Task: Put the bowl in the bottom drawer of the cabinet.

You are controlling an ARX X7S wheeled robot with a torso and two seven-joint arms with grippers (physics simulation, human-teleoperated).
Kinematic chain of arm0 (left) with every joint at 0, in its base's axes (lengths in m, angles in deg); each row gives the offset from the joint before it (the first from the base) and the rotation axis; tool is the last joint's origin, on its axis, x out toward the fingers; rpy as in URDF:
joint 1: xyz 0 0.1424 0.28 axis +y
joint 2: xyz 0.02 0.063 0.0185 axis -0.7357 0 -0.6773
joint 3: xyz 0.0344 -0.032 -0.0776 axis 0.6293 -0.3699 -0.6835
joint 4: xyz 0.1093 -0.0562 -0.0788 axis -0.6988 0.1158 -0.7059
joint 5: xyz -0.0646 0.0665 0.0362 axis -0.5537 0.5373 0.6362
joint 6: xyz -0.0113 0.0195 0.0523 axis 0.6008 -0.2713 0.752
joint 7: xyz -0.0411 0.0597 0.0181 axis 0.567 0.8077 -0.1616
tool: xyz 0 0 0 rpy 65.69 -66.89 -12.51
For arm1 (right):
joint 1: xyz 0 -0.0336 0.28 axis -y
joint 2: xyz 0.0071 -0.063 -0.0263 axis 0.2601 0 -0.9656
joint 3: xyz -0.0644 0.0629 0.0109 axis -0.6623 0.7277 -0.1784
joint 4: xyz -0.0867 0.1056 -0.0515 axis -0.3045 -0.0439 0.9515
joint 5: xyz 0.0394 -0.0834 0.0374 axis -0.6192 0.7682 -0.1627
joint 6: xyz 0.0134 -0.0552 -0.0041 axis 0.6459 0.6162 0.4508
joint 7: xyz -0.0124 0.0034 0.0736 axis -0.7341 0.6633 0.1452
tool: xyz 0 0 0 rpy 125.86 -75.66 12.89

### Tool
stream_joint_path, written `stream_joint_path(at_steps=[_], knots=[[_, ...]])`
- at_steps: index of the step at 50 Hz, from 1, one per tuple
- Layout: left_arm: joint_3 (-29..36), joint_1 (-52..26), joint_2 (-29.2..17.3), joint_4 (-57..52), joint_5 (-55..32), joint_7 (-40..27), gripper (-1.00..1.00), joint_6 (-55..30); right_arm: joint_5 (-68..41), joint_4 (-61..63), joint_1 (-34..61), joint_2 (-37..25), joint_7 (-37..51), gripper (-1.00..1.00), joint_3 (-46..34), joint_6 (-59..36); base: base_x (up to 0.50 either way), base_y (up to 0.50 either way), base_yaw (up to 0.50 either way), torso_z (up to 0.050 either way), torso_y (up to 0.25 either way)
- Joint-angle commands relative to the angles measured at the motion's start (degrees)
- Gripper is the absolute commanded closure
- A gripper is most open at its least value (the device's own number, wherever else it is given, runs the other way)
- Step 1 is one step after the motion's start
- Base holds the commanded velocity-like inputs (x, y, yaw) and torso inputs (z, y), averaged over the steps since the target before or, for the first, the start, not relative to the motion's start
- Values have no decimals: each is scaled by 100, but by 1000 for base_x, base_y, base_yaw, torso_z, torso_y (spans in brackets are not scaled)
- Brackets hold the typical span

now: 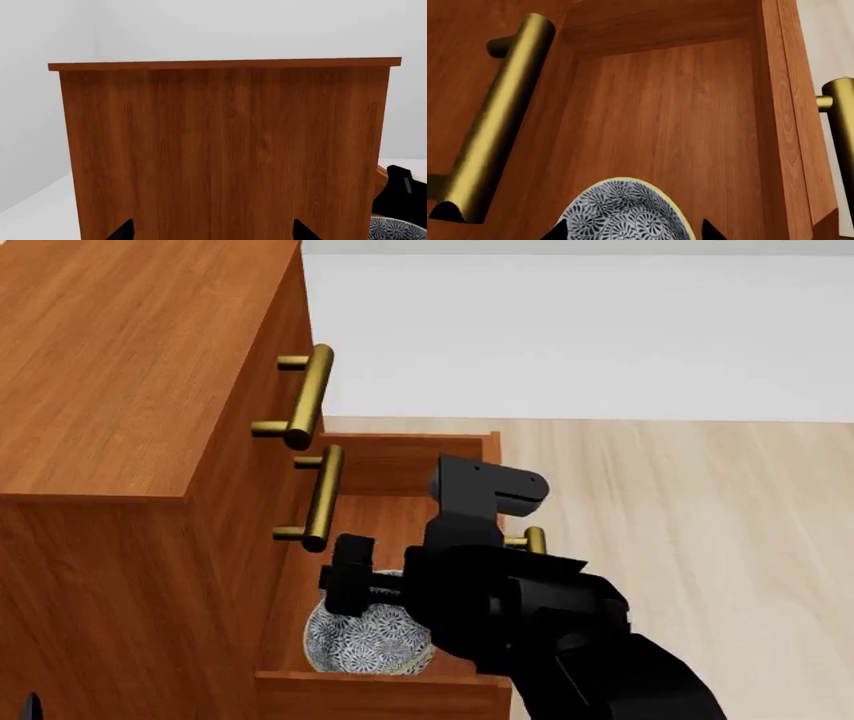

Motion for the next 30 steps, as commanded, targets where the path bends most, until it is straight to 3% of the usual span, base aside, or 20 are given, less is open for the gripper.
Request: stream_joint_path(at_steps=[1, 30], knots=[[8, -9, -7, 21, -11, -3, -100, 15, 257, -84, -24, 0, 151, -100, -178, 50, 0, 0, 0, 0, 0], [48, -11, -26, 26, 10, -35, -100, 28, 810, -108, 282, 0, 323, -100, -79, 167, 1, 0, 0, 0, 0]])
